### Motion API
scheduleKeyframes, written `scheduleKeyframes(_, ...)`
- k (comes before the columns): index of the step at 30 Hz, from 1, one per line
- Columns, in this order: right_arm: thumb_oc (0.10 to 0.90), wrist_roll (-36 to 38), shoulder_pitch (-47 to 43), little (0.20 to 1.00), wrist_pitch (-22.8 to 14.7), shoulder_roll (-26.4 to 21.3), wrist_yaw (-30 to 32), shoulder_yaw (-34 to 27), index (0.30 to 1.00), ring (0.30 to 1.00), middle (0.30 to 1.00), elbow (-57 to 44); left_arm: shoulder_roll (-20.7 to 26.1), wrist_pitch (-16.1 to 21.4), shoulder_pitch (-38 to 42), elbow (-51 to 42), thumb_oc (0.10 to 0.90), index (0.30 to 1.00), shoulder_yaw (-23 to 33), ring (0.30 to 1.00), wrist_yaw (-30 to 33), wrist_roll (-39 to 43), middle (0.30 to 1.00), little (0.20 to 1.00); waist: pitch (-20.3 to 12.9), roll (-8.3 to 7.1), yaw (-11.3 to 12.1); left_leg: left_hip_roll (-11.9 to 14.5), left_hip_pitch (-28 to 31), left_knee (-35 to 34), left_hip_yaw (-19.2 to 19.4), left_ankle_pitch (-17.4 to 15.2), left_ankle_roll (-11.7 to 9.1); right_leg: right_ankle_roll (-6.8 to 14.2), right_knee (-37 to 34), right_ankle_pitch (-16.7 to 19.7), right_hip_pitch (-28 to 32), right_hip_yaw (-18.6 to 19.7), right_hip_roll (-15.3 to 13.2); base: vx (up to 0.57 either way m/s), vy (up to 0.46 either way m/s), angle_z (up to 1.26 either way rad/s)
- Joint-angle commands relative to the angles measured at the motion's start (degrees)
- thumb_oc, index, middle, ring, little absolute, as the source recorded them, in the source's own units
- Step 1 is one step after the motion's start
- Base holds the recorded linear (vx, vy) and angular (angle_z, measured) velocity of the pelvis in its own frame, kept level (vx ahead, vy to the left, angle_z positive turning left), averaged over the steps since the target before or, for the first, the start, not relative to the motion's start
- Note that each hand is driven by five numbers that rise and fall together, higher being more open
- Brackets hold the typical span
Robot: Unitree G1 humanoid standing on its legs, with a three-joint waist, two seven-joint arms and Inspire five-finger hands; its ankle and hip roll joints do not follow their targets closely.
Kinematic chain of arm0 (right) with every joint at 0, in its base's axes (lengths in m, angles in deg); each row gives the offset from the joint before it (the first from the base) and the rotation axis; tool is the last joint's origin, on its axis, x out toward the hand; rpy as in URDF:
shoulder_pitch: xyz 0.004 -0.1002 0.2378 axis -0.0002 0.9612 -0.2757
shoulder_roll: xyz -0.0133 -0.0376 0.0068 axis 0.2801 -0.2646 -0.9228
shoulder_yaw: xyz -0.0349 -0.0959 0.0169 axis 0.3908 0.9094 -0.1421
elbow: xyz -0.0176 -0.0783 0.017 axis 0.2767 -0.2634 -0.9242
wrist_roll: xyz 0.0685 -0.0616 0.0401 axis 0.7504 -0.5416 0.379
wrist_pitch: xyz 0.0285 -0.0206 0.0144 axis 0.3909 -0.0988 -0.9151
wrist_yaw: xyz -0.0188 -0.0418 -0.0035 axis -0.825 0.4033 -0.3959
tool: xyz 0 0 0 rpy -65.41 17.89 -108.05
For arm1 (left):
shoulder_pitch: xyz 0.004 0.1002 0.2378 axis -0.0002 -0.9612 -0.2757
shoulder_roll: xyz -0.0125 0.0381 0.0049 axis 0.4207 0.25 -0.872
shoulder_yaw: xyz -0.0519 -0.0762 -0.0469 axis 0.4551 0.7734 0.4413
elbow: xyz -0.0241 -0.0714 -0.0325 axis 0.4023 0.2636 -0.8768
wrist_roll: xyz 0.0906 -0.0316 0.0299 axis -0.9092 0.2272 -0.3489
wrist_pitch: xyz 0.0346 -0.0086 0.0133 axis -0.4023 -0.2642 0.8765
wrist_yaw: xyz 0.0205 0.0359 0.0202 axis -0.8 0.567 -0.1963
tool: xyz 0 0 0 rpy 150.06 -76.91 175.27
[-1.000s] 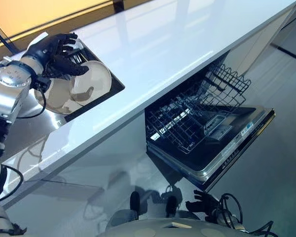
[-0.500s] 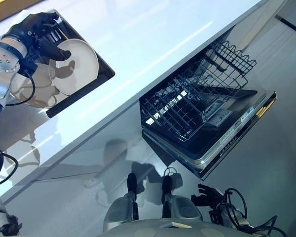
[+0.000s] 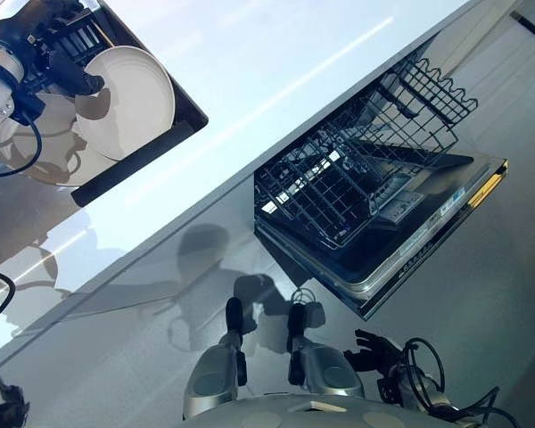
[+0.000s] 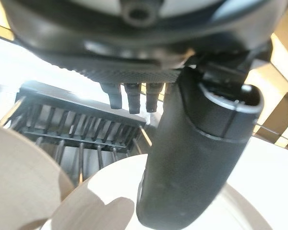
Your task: Pick up plates and place into dishwasher.
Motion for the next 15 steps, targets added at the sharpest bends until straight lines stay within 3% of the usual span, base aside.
scheduleKeyframes(1,0.8,1.5,1.6,0.9,-0.5,-2.2,-1.3,1.3,0.9,0.9,0.9,-0.7,5.0,4.9,12.2,3.8,0.8,0.9,0.6,0.9,0.7,-2.8,0.9,0.9,-1.4,1.95,-0.4,-0.9,0.5,0.1,3.5,-4.6,-0.6,9.5,2.5,3.3,-3.6,3.0,-4.1,-0.06,-0.005,0.03)
scheduleKeyframes(15,0.8,0.4,0.5,0.9,-1.4,-1.6,-2.0,0.8,0.9,0.9,0.9,0.7,2.3,1.8,13.8,5.1,0.8,0.9,-2.0,0.9,-11.7,-0.2,0.9,0.9,-0.5,1.1,-0.6,-0.9,0.0,0.1,3.9,-4.3,-0.3,10.3,3.4,4.0,-4.7,2.8,-4.2,-0.02,-0.001,0.02)
